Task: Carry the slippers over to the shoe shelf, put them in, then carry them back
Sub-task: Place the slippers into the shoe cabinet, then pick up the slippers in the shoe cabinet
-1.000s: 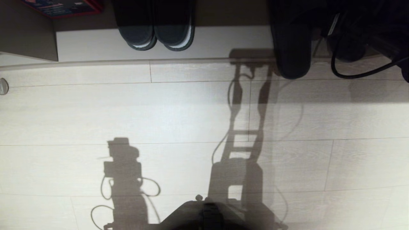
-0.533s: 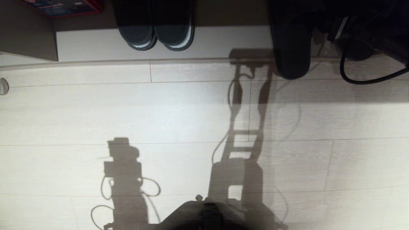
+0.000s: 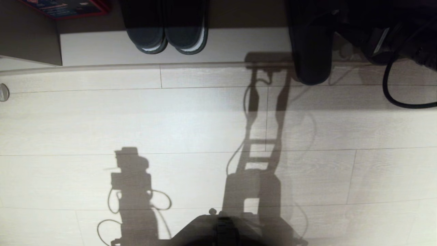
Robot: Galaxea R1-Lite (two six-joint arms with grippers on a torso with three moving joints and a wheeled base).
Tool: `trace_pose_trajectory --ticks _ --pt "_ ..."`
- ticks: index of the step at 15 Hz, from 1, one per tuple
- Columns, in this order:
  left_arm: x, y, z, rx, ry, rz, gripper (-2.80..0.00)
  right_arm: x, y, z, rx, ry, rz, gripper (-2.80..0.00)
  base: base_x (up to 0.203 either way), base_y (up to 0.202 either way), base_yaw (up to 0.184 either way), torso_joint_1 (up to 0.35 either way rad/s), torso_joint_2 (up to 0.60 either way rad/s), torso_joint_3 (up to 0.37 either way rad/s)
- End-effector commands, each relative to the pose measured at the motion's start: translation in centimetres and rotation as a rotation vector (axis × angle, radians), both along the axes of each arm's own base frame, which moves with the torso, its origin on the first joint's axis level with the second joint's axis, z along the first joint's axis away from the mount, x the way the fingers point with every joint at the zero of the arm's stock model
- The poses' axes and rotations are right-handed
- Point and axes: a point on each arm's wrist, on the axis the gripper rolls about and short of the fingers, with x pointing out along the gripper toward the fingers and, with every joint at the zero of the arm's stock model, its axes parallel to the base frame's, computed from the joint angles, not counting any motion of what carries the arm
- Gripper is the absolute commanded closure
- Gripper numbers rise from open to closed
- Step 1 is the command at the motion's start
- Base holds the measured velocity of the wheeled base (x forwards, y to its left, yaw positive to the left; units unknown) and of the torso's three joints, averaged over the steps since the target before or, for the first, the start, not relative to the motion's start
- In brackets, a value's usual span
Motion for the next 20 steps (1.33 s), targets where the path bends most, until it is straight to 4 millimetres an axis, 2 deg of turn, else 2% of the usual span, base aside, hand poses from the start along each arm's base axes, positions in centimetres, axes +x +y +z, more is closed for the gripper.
trace_pose_trajectory --ticks 1,5,7,8,13,20 --pt "0.0 0.0 0.0 -0.001 -0.002 0.001 0.00 -3.1 -0.2 0.1 -0.002 -0.013 0.004 -2.80 0.000 0.000 0.000 0.000 0.00 0.000" --pt "0.0 0.0 0.0 -0.001 -0.001 0.000 0.00 -8.5 -0.7 -1.6 0.000 0.007 0.018 -2.80 0.000 0.000 0.000 0.000 0.00 0.000" --pt "0.0 0.0 0.0 -0.001 -0.002 0.000 0.00 -10.6 -0.8 -3.3 0.011 0.041 0.037 -2.80 0.000 0.000 0.000 0.000 0.00 0.000" --pt "0.0 0.0 0.0 -0.001 -0.001 0.000 0.00 -11.8 -0.9 -3.6 0.020 0.039 0.044 0.00 0.000 0.000 0.000 0.000 0.00 0.000" --pt "0.0 0.0 0.0 -0.001 -0.001 0.000 0.00 -16.8 -1.2 -4.6 0.041 0.026 0.045 0.00 0.000 0.000 0.000 0.000 0.00 0.000" --pt "0.0 0.0 0.0 -0.001 -0.002 0.001 0.00 -25.8 -1.7 -7.0 0.050 -0.020 0.033 0.00 0.000 0.000 0.000 0.000 0.00 0.000"
